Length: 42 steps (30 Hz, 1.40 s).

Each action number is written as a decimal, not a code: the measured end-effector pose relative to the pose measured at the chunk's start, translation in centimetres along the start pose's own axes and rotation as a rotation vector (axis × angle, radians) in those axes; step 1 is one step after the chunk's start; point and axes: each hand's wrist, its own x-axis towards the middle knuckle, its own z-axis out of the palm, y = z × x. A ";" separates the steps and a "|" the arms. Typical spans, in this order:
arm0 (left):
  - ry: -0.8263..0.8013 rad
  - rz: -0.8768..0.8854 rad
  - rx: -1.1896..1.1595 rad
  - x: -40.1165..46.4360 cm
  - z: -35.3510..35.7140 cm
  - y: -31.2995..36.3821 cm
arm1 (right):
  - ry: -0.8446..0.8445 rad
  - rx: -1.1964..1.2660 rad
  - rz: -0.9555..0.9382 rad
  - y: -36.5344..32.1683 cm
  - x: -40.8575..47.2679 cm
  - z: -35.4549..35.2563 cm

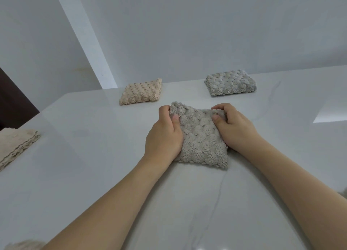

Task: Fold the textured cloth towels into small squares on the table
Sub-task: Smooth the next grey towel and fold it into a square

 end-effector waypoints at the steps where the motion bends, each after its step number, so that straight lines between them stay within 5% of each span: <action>1: 0.002 -0.003 0.082 0.0 0.2 0.0 | 0.006 -0.024 -0.014 0.0 -0.1 0.0; 12: -0.227 -0.088 0.375 -0.1 -0.7 2.5 | -0.047 -0.116 -0.019 -1.2 -0.9 -0.6; 16: -0.307 -0.273 0.143 -3.3 -2.7 5.1 | -0.182 -0.053 0.030 -2.6 -2.7 -2.4; 24: -0.354 -0.355 -0.091 -14.5 -6.2 7.7 | -0.662 -0.125 0.104 -2.6 -9.4 -10.4; 42: -0.496 -0.081 0.120 -24.0 -5.8 13.2 | -1.033 -0.158 0.381 -0.8 -16.4 -17.5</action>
